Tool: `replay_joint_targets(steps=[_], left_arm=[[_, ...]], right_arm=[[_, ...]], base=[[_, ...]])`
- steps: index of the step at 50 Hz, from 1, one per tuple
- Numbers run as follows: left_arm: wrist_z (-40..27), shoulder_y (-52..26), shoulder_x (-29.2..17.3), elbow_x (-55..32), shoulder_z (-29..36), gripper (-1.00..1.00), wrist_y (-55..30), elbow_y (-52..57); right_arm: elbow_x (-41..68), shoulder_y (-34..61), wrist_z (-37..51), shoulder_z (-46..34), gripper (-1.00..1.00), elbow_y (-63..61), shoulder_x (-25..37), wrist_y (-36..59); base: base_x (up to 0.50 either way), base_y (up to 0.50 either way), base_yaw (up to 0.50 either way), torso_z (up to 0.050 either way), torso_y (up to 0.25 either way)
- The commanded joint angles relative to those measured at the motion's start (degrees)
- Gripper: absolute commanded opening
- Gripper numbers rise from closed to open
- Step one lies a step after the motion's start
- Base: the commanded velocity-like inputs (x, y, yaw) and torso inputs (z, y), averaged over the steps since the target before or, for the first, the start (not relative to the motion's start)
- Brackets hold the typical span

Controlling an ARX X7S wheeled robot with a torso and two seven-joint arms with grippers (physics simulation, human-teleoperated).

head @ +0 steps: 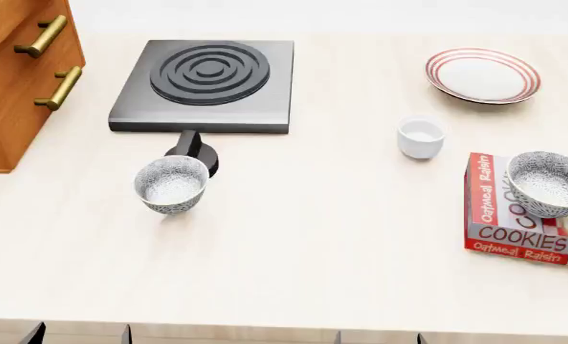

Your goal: Pick the akita bowl on the cookies box and place it on the plate.

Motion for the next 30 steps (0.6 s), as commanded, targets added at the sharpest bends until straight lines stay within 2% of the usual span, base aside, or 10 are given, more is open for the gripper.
replay_joint_targets(steps=[1,22,23,24,26,30], left_arm=[[-0.9,0.1,-0.9,-0.9,1.1,1.00,0.2,0.1],[-4.4,0.0,-3.7,-3.1,4.4,1.00,0.8,-0.4],[-4.4,0.0,-3.7,-3.1,4.4,1.00,0.8,-0.4],[0.2,-0.1,-0.8,-1.4,0.1,1.00,-1.9,0.4],[-1.3,0.3,-1.2,-0.2,1.7,1.00,1.3,-0.5],[-2.4,-0.1,-1.9,-0.9,2.5,1.00,1.0,-1.5]], right_arm=[[0.1,-0.3,1.0,-1.7,1.00,-0.3,1.0,-0.4],[1.9,0.1,3.9,-5.1,1.00,-0.1,3.6,-0.3],[1.9,0.1,3.9,-5.1,1.00,-0.1,3.6,-0.3],[-0.6,0.9,-0.9,-2.0,1.00,0.7,0.9,2.3],[-0.5,-0.1,1.0,-2.3,1.00,-0.2,1.2,-0.2],[0.3,0.0,1.9,-3.1,1.00,0.0,1.9,-0.4]], base=[[0.00,0.00,0.00,0.000,0.000],[0.00,0.00,0.00,0.000,0.000],[0.00,0.00,0.00,0.000,0.000],[0.00,0.00,0.00,0.000,0.000],[0.00,0.00,0.00,0.000,0.000],[0.00,0.00,0.00,0.000,0.000]])
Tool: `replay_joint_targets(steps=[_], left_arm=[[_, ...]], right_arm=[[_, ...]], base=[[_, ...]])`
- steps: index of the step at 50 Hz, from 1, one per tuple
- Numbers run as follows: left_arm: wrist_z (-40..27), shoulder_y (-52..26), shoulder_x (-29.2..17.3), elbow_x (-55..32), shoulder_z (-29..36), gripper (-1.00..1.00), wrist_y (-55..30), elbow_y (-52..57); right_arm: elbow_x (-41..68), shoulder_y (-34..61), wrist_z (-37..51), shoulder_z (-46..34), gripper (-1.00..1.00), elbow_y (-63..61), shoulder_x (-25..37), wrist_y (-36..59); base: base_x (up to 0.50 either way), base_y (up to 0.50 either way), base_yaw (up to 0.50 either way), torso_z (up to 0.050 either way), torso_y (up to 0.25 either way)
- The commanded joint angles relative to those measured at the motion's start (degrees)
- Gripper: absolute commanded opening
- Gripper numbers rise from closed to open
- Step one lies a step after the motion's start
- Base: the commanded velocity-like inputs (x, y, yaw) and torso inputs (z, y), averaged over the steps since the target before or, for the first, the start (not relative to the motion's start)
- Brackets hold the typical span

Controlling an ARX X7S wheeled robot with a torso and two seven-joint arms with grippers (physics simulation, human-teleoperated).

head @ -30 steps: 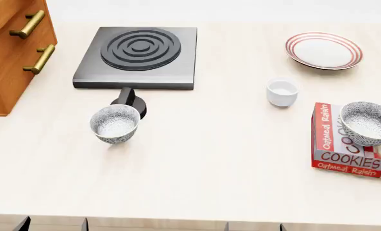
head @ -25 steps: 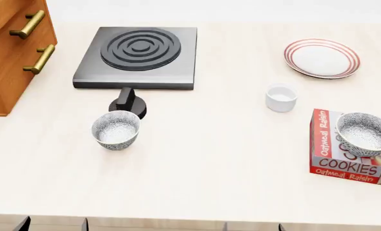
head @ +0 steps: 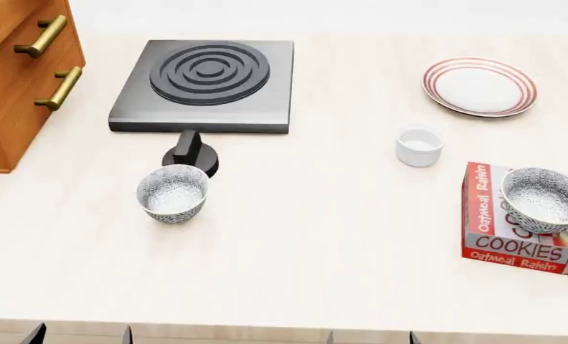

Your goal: Pick the akita bowl on the cookies box and place it on the plate.

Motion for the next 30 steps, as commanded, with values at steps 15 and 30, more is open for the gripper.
replay_joint_targets(steps=[15,30], left_arm=[[-2.1,3.2,-2.0,1.7,1.4,1.00,-7.0,16.2],[-2.7,3.3,-4.1,0.8,2.0,1.00,-14.8,26.5]], right_arm=[[2.0,-2.9,0.7,-0.4,1.00,-17.4,2.2,5.9],[2.8,-2.1,1.7,-0.7,1.00,-34.4,5.3,19.8]], base=[[0.13,0.00,0.00,0.000,0.000],[0.50,0.00,0.00,0.000,0.000]])
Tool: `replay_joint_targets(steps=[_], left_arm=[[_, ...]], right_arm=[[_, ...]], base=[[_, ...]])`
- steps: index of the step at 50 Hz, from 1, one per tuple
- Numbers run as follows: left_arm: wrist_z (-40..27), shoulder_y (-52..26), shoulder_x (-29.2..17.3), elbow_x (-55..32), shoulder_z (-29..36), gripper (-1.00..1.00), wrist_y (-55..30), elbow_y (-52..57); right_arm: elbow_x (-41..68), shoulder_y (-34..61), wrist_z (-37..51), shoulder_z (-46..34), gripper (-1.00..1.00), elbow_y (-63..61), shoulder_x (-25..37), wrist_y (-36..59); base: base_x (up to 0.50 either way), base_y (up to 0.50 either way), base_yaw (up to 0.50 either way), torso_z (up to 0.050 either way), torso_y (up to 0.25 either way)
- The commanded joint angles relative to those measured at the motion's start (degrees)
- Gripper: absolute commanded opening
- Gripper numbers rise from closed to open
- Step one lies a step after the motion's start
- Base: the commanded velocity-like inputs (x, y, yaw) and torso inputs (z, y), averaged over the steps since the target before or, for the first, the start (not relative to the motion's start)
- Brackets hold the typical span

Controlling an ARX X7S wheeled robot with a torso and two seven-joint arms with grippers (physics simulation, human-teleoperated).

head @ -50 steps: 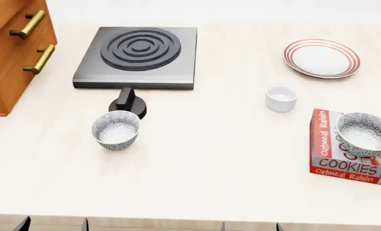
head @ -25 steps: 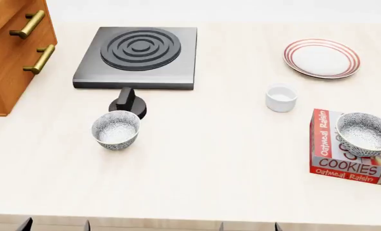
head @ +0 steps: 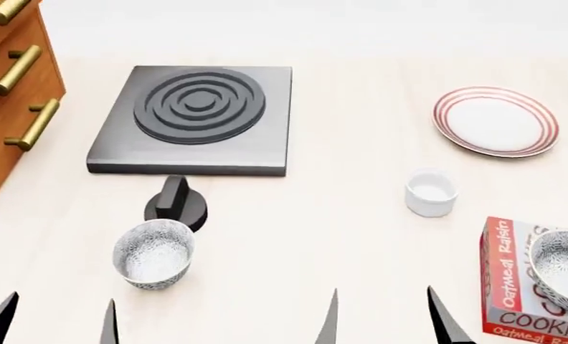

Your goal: Pick the akita bowl on the cookies box and place it on the plate.

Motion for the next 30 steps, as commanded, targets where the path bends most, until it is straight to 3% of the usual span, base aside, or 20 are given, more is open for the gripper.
replay_joint_targets(steps=[1,30], left_arm=[[0.7,0.5,-0.7,-0.3,-0.9,1.00,-6.0,8.6],[0.4,1.9,-3.6,-2.8,-0.7,1.00,-7.8,15.5]], right_arm=[[0.0,0.6,-0.4,0.7,1.00,-12.3,1.2,9.7],[-2.5,-0.9,1.8,-0.7,1.00,-19.1,4.2,8.5]], base=[[0.50,0.00,0.00,0.000,0.000],[0.50,0.00,0.00,0.000,0.000]])
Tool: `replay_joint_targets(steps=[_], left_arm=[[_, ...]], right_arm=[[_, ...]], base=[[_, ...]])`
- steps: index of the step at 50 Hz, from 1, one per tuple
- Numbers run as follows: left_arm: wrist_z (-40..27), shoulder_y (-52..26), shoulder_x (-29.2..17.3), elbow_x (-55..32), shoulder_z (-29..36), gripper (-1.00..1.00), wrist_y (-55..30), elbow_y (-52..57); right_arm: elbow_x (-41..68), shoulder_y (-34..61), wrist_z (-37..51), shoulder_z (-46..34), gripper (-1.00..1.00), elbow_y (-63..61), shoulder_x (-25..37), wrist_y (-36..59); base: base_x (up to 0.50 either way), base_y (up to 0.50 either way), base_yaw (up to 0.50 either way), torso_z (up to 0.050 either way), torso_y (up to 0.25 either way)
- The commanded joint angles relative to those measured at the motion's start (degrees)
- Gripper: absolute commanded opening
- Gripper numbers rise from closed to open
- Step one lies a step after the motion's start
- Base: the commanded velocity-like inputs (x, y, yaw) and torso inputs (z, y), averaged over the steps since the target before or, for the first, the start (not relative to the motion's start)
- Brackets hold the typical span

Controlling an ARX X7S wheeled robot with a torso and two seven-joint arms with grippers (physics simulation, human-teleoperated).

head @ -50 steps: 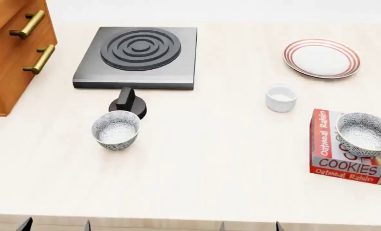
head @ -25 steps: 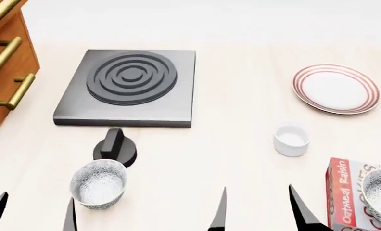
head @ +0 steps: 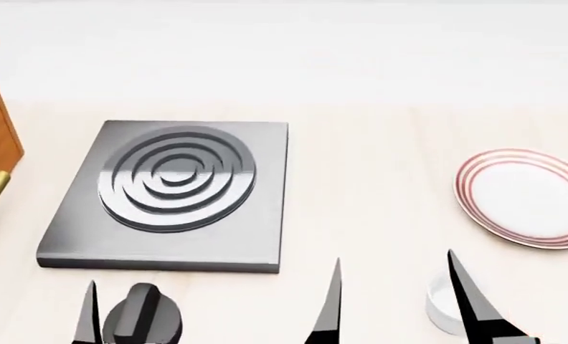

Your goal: Pick the akita bowl on the cookies box and place it on the plate.

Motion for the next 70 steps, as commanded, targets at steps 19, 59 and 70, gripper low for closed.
replay_joint_targets(steps=[19,59,70], left_arm=[[0.6,0.6,-0.8,-0.5,0.0,1.00,-0.4,1.5],[-1.5,0.7,-2.9,-1.6,1.6,1.00,0.5,1.0],[-2.2,0.7,-3.4,-2.1,2.0,1.00,0.6,0.9]], right_arm=[[1.1,-0.2,-0.1,1.0,1.00,-0.3,0.6,-0.5],[2.8,-0.6,1.8,-0.2,1.00,-1.3,3.4,-0.7],[3.2,-0.6,2.0,-0.5,1.00,-1.3,4.0,-0.9]], base=[[0.36,0.00,0.00,0.000,0.001],[-0.19,-0.49,0.00,0.000,0.000],[-0.18,-0.50,0.00,0.000,0.000]])
